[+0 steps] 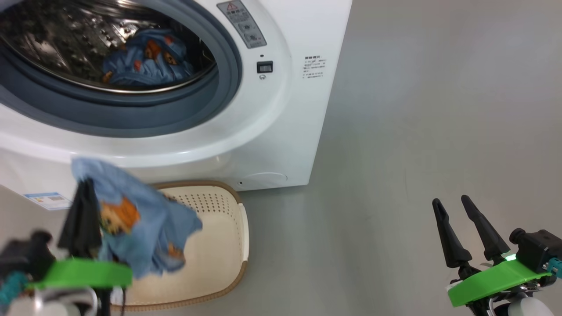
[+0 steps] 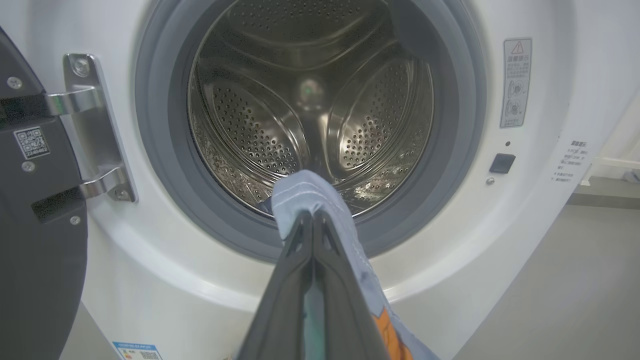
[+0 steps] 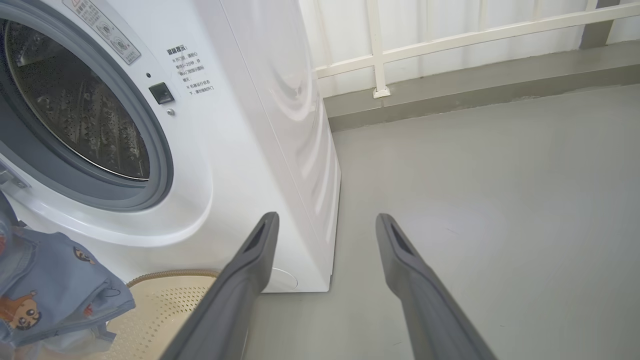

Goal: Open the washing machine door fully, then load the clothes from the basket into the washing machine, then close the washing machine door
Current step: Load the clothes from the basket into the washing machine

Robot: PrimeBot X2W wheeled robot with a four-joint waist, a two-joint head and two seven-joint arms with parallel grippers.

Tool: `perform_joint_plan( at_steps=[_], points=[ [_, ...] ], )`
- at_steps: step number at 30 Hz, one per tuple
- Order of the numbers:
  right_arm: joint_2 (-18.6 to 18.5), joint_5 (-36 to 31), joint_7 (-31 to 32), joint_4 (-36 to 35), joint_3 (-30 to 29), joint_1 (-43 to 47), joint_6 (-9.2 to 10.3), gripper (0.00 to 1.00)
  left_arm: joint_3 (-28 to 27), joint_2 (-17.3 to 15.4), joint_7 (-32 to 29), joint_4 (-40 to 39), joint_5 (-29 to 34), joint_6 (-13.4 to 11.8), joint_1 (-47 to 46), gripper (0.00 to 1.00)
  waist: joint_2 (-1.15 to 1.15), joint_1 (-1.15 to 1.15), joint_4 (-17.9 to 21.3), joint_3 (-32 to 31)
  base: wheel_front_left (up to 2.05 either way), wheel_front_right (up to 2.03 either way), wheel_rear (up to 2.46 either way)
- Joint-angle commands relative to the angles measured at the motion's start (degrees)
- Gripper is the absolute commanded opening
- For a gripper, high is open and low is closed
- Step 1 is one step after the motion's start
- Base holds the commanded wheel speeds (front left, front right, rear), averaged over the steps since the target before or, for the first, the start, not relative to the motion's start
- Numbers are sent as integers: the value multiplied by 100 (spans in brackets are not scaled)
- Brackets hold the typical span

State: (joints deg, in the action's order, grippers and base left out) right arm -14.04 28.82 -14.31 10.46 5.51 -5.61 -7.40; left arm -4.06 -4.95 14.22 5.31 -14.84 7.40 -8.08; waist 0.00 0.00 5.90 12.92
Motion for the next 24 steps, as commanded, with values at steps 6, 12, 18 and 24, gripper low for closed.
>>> perform_joint_plan(
  at_steps=[6, 12, 18, 24],
  points=[
    [-6, -11, -69, -151, 158, -180, -9, 100, -282, -380, 78, -167, 92, -15, -1136, 0, 0, 0, 95, 246, 0, 0, 0],
    [47, -7, -69, -149, 208, -314, -9, 100, -369, -621, 37, 374, 14, -98, -2568, 0, 0, 0, 189, 460, 0, 0, 0],
    [91, 0, -69, -147, 310, -447, -9, 100, -343, -759, 44, 1271, 29, -108, -3361, 0, 0, 0, 329, 615, 0, 0, 0],
    [162, 19, -69, -149, 428, -590, -9, 100, -353, -895, 72, 2769, 154, -155, -4049, 0, 0, 0, 515, 827, 0, 0, 0]
  ],
)
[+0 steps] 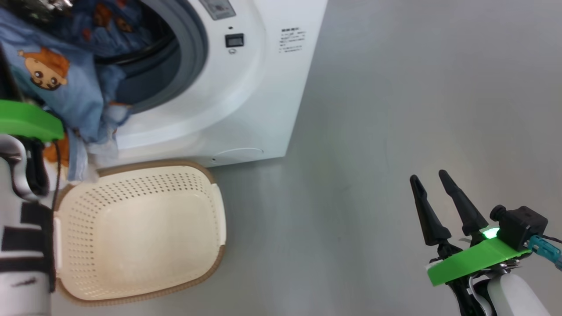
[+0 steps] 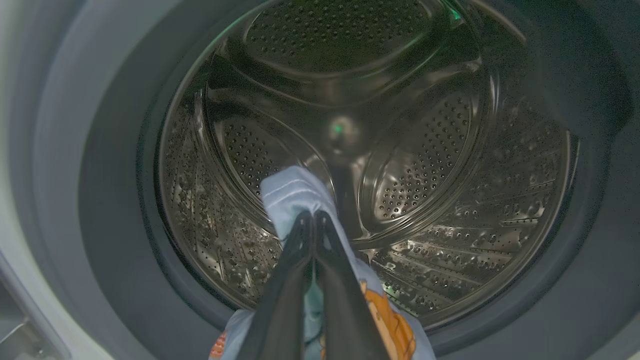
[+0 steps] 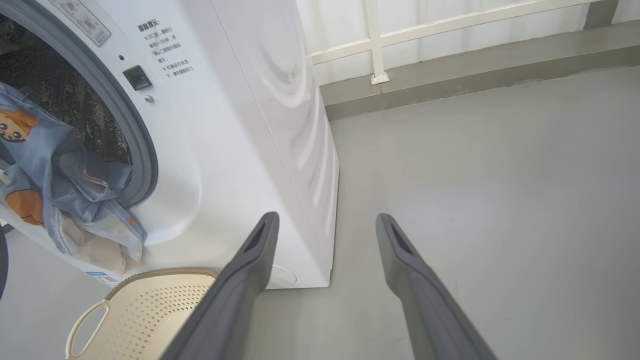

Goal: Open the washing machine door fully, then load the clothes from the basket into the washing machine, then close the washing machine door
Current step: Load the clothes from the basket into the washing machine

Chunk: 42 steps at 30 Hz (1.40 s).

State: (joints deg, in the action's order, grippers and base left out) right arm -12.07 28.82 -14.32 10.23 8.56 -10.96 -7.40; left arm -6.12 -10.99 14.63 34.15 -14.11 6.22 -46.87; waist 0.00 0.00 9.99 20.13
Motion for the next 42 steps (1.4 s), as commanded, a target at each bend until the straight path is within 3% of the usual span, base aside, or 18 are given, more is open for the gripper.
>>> perform_joint_plan(
  at_steps=[1, 16, 24, 28, 37, 41, 42],
  points=[
    [-24, 22, -68, -124, 142, -81, -9, 100, -164, -307, 33, 63, 95, -38, -272, 0, 0, 0, 141, 145, 0, 0, 0],
    [109, 22, -68, -172, 247, -304, -9, 100, 291, -582, 36, 2472, 384, 89, -1573, 0, 0, 0, 423, 607, 0, 0, 0],
    [211, 35, -68, -161, 448, -516, -9, 100, 597, -758, 19, 3215, 429, 117, -2323, 0, 0, 0, 604, 816, 0, 0, 0],
    [246, 58, -68, -168, 505, -587, -9, 100, 651, -860, 32, 3125, 438, 119, -2625, 0, 0, 0, 711, 922, 0, 0, 0],
    [345, 73, -68, -192, 473, -693, -9, 100, 367, -917, 36, 1635, 487, -117, -2442, 0, 0, 0, 865, 1153, 0, 0, 0],
    [370, 70, -68, -194, 470, -711, -9, 100, 340, -903, 36, 1643, 544, -127, -2237, 0, 0, 0, 888, 1181, 0, 0, 0],
    [376, 68, -68, -195, 470, -715, -9, 100, 339, -915, 36, 1674, 568, -125, -2210, 7, 0, 0, 892, 1186, 0, 0, 0]
  ],
)
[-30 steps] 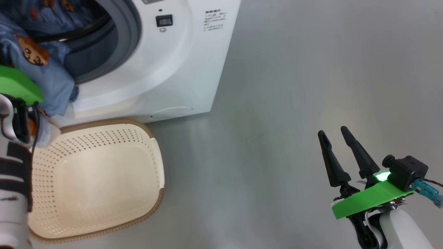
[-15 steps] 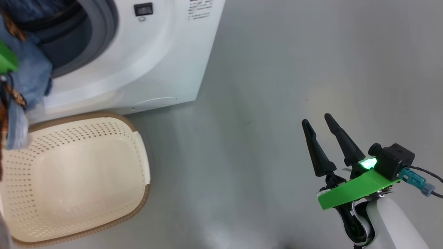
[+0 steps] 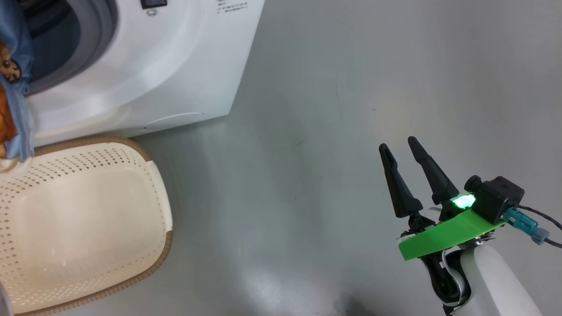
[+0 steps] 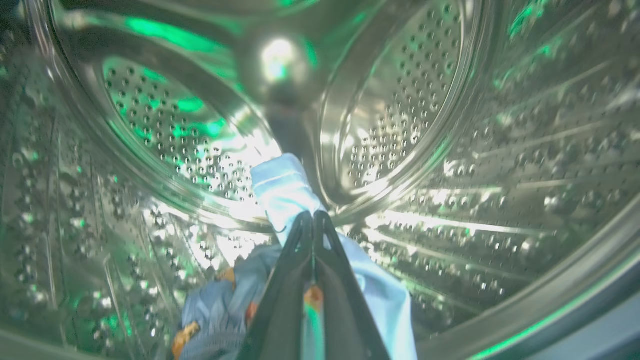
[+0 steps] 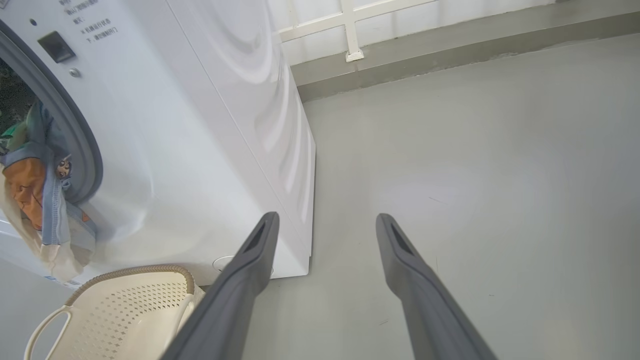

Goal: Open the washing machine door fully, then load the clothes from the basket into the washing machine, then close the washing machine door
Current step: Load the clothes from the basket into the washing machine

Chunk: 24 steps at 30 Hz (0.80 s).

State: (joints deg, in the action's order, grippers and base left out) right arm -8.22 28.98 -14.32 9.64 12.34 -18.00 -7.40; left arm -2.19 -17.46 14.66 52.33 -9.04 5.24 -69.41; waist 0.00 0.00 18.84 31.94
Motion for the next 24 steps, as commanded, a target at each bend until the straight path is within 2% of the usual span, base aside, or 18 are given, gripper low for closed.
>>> perform_joint_plan(
  at_steps=[1, 2, 3, 4, 14, 24],
  points=[
    [-4, 51, -68, -135, 91, -13, -9, 100, -71, -268, 33, -88, 60, -25, 65, 23, 0, 0, 7, 7, 0, 0, 0],
    [-2, 52, -68, -132, 87, -12, -9, 100, -82, -267, 33, -3, 59, -24, 78, 49, 0, 0, 3, 6, 0, 0, 0],
    [0, 54, -68, -128, 83, -10, -9, 100, -86, -270, 33, 59, 66, -21, 79, 95, 0, 0, -2, 4, 0, 0, 0],
    [-1, 56, -68, -125, 80, -7, -9, 100, -90, -271, 33, 118, 70, -19, 74, 100, 0, 0, -10, 1, 0, 0, 0],
    [-25, 51, -68, -119, 82, -44, -9, 100, -139, -249, 33, 470, 36, 32, 64, 100, 0, 0, -108, -46, 0, 0, 0],
    [-75, 44, -68, -125, 50, -11, -9, 100, -331, -98, 33, 74, -53, 76, 420, 100, 0, 0, -205, -111, 0, 0, 0]
  ],
)
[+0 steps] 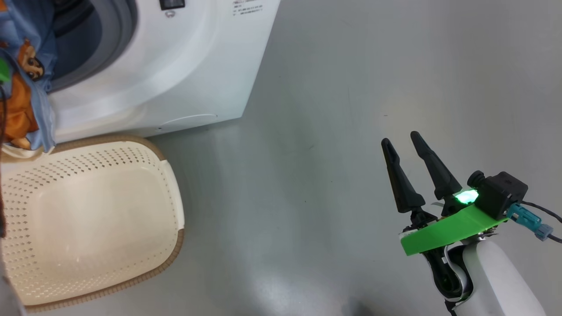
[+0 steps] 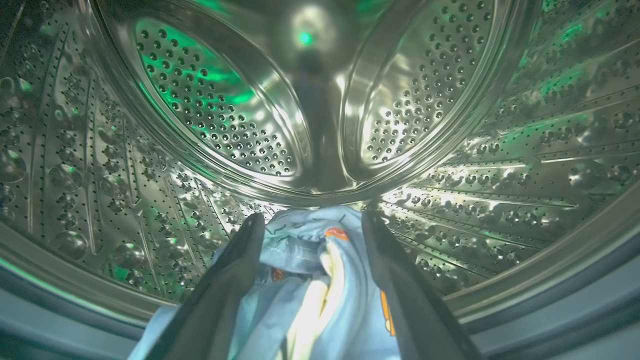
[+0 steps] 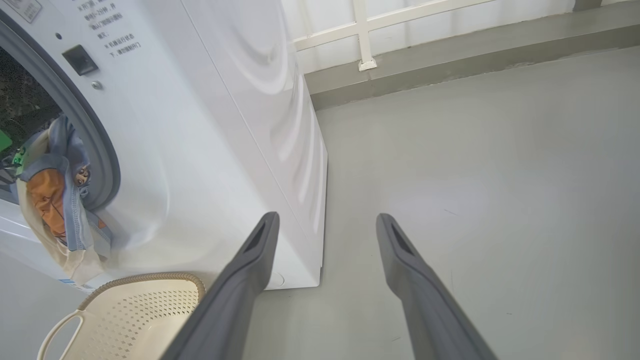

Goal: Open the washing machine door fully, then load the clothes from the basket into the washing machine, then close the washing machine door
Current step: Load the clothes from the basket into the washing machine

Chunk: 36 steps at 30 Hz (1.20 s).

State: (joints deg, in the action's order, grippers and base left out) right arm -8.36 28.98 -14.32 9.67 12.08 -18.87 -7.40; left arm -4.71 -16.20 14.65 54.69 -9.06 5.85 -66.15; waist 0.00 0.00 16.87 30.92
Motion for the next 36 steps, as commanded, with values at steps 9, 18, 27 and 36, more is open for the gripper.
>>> perform_joint_plan(
  at_steps=[9, 18, 27, 36],
  points=[
    [-143, 19, -68, -144, 3, 111, -9, 100, -370, 48, 35, -982, -100, 71, 828, 100, 0, 0, -142, -158, 0, 0, 0],
    [-273, -13, -68, -200, -93, 155, -9, 100, -561, 375, 35, -2036, 18, 131, 1867, 100, 0, 0, -381, -199, 0, 0, 0],
    [-379, -41, -68, -226, -136, 176, -9, 100, -708, 664, 35, -3031, 143, 155, 3027, 100, 0, 0, -575, -265, 0, 0, 0],
    [-475, -43, -68, -235, -187, 209, -9, 100, -897, 920, 35, -3763, 151, 161, 4092, 100, 0, 0, -721, -293, 0, 0, 0]
  ],
)
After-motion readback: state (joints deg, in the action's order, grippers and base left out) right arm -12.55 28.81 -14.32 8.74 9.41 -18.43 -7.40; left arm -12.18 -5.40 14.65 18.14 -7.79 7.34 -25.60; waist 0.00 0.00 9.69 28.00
